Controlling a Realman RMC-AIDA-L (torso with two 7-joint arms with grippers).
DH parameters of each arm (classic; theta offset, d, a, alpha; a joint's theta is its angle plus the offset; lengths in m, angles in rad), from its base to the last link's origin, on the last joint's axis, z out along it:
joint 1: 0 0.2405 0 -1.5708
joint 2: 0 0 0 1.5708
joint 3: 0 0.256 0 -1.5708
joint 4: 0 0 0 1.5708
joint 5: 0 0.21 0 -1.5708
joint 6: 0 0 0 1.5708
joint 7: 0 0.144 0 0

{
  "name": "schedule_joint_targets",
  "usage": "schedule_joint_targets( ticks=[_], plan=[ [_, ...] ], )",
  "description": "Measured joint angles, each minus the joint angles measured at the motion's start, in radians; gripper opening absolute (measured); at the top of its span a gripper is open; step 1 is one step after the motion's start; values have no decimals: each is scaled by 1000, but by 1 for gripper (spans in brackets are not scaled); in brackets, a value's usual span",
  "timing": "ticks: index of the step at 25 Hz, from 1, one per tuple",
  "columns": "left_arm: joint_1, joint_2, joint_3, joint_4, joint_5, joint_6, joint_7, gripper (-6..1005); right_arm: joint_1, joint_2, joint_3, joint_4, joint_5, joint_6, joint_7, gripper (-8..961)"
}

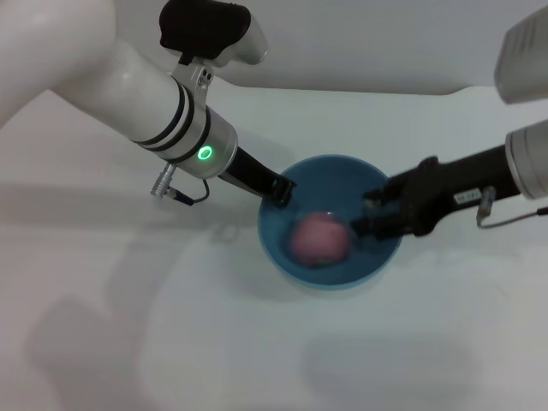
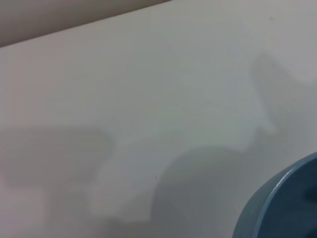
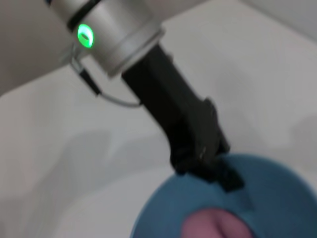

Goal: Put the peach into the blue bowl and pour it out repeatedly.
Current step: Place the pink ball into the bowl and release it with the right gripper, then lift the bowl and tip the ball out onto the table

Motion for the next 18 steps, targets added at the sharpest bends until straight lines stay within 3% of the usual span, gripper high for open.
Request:
schedule_joint_targets(
  ticks=[3, 6, 11, 18],
  plan=[
    [1, 1, -1, 0, 0, -11, 2, -2, -8, 0, 32, -19, 33, 3, 2, 466],
    [8, 2, 3, -1, -1, -51, 3, -2, -30, -1, 132, -34, 108, 3, 3, 528],
    [34, -1, 7, -1, -15, -153, 28, -2, -98, -6, 347, -28, 162, 22, 1, 528],
    [107, -3, 14, 3, -181, -391, 229, -2, -213, -4, 524, 44, 125, 35, 3, 528]
  ],
)
